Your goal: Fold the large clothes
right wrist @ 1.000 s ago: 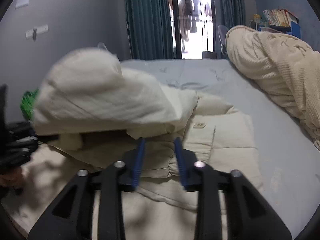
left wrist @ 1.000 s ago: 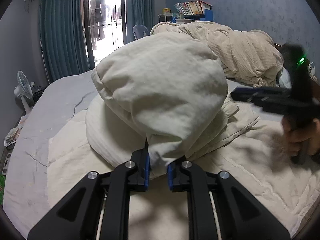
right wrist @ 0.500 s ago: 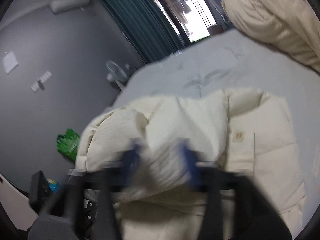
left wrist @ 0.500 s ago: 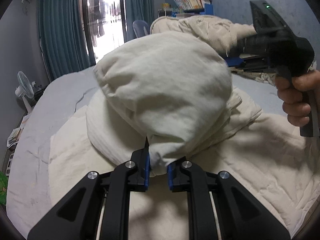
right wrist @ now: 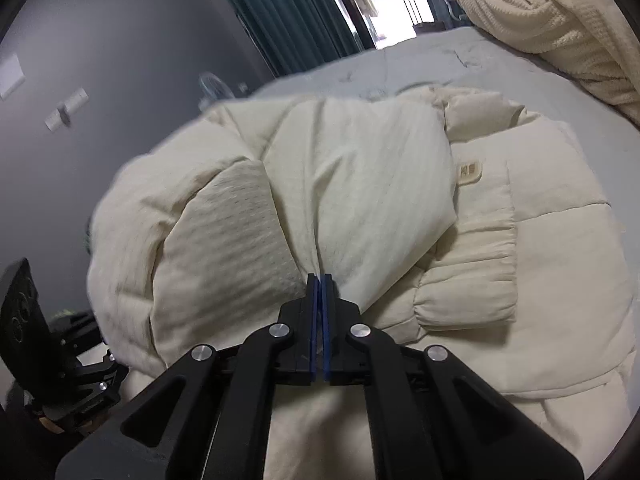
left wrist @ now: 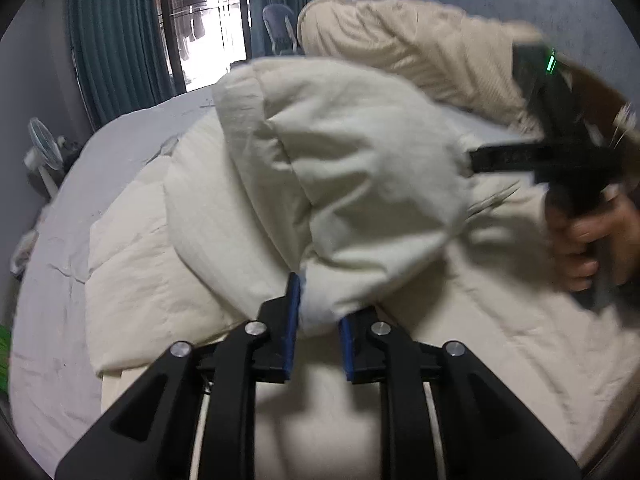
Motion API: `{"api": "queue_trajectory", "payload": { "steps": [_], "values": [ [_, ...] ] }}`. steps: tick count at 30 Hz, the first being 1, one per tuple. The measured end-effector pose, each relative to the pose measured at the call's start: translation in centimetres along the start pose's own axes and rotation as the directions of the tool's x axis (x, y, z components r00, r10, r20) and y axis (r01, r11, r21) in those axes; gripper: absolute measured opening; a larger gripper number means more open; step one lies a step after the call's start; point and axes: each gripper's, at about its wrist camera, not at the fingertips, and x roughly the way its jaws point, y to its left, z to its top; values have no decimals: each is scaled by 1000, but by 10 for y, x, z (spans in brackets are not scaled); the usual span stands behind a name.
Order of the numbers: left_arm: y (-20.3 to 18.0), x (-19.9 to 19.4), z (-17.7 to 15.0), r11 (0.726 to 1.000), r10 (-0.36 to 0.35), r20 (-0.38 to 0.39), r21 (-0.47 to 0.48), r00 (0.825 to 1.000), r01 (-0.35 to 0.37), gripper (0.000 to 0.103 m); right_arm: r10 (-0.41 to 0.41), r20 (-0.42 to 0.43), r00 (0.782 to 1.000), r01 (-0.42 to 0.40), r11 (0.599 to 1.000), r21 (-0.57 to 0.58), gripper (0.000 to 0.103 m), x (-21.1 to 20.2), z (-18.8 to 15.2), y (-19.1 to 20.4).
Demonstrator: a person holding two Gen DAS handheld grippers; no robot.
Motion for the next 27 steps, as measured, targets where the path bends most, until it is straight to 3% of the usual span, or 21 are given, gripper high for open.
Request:
{"api": "queue_trajectory", "payload": {
  "steps": [3,6,8,10,13,16,19,21,22,27],
  "values": [
    [12,-33,-3,993,-101,71,-51,992,105,18,16,4,1000,-16,999,38,2,1,3,-7],
    [25,-62,1,978,-169,185,-88,968,188,20,15,1,1000,-15,998,54,3,3,5,-9],
    [37,-68,4,970,-160,244,-140,957,198,21,5,-3,1000,-5,999,46,3,1,2,-9],
    [54,-58,10,958,-102,257,-236,961,165,25,-8,-14,1000,9,999,33,3,4,3,-7],
    [65,-33,21,945,-58,222,-302,973,125,25,-34,-38,999,34,999,19,3,9,3,-5],
    [66,-8,29,952,-56,178,-286,982,106,25,-63,-68,996,62,998,-5,3,14,1,-3],
    [49,31,26,980,-32,7,-198,999,33,25,-86,-89,992,84,996,-29,3,23,2,-4],
    [35,54,16,994,44,-108,-97,993,-54,25,-100,-102,990,96,994,-46,3,26,0,-2],
    [32,58,13,995,70,-126,-67,990,-79,25,-104,-106,989,99,994,-50,3,27,0,-2],
    [35,67,4,993,78,-176,-73,981,-92,25,-119,-142,983,111,992,-63,3,36,-5,-2]
  ]
}}
